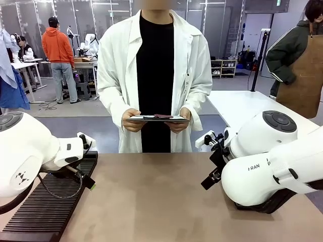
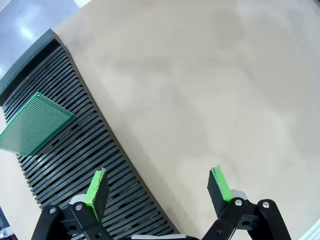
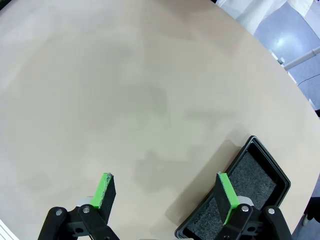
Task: Inspect the PCB.
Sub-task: Pick up the Blank PCB and present it to the human.
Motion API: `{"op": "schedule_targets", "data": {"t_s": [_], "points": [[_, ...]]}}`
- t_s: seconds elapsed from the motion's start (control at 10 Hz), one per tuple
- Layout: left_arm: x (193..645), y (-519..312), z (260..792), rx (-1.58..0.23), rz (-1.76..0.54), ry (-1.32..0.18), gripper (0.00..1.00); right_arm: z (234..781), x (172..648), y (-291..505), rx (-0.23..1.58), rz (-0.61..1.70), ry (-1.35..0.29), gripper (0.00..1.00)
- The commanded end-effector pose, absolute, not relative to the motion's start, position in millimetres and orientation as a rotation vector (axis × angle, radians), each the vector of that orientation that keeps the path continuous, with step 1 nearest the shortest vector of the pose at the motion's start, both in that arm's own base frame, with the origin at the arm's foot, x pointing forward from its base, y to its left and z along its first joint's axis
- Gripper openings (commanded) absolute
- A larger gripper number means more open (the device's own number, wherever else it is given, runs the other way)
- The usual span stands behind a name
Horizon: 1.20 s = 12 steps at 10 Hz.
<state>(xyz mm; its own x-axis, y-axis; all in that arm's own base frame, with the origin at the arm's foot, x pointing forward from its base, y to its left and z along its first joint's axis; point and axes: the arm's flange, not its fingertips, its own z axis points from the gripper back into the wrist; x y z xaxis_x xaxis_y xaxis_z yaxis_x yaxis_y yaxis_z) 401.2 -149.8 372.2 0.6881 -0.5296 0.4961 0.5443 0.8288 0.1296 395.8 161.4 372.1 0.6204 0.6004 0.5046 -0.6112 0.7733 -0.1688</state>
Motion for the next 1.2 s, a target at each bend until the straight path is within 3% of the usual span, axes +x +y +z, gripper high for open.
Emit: {"op": "schedule_targets", "data": {"t_s": [0.0,0.5,0.6,0.8,1.1], "points": [[401,-150,372,-0.029,-0.601,-0.546,1.00,372,395,164,0.026,0.691,-0.572,1.00],[401,-150,372,-0.029,-0.601,-0.546,1.00,372,395,164,0.026,0.691,-0.572,1.00],[398,-151,392,-0.037,-0.601,-0.519,1.00,372,396,161,0.020,0.697,-0.573,1.00],[392,-141,432,-0.112,-0.629,-0.418,1.00,408,392,152,0.167,0.704,-0.508,1.00],[393,-87,458,-0.453,-0.542,-0.231,1.00,442,389,111,0.485,0.659,-0.419,1.00]]}}
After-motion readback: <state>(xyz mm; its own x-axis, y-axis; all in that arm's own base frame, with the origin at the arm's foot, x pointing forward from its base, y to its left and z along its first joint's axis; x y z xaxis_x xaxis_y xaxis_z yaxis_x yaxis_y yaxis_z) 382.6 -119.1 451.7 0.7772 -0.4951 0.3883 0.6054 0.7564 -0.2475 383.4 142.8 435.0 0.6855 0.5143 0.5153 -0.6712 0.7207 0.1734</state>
